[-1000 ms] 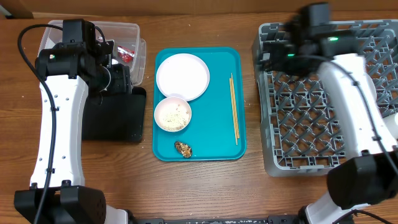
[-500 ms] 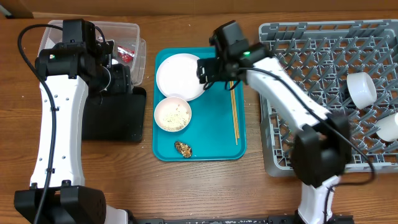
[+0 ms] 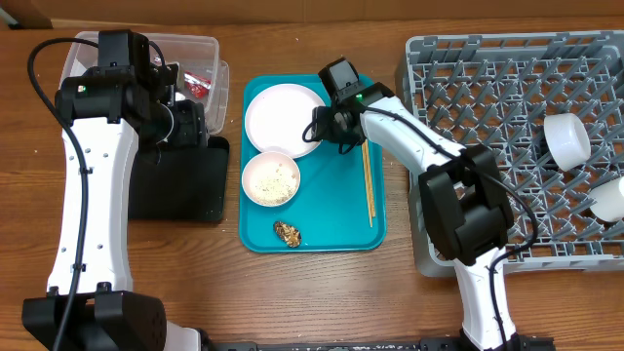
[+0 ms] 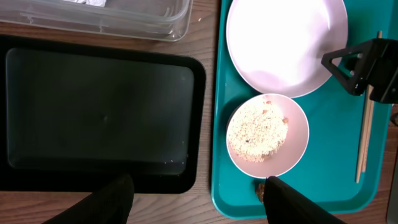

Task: Sort waste into correct bins and load items into the dishwasher
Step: 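Move the right gripper back to the teal tray and grasp the white plate, then lift the white plate and carry it right into the dish rack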

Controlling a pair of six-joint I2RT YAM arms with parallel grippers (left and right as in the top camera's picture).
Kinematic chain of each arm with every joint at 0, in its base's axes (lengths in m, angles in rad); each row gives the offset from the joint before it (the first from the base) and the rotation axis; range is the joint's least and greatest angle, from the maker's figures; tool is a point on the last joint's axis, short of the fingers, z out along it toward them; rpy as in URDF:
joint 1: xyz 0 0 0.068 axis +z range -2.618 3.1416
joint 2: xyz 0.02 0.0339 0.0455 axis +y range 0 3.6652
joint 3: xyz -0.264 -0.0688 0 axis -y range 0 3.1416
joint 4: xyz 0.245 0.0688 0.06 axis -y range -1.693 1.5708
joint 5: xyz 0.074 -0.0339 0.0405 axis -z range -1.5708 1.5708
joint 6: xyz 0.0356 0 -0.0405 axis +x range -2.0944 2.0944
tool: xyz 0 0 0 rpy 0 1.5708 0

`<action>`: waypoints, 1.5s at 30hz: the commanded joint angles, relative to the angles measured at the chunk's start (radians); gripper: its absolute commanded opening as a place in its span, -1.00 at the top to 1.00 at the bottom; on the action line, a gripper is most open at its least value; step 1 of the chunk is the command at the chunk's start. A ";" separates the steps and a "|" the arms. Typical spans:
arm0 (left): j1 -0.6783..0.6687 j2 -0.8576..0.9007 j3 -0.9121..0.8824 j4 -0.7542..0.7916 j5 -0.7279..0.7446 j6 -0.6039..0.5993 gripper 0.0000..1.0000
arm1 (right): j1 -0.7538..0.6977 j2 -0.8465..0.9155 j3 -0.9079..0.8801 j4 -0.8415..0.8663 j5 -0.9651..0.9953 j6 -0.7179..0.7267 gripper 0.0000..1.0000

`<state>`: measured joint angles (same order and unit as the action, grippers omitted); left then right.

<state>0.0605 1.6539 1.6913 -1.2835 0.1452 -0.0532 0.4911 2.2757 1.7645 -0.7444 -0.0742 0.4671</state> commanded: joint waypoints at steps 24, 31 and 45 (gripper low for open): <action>-0.003 -0.006 0.013 0.001 0.005 -0.006 -0.37 | -0.063 0.005 0.020 -0.111 0.126 0.061 0.92; -0.003 -0.006 0.013 0.001 0.005 -0.006 -0.38 | -0.104 -0.071 0.064 -0.131 0.126 0.043 0.92; -0.003 -0.006 0.013 0.003 0.005 -0.006 -0.39 | -0.289 -0.381 0.242 -0.290 0.329 -0.269 0.92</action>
<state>0.0605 1.6539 1.6913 -1.2835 0.1452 -0.0532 0.2474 2.0216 1.9656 -1.0340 0.1047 0.2970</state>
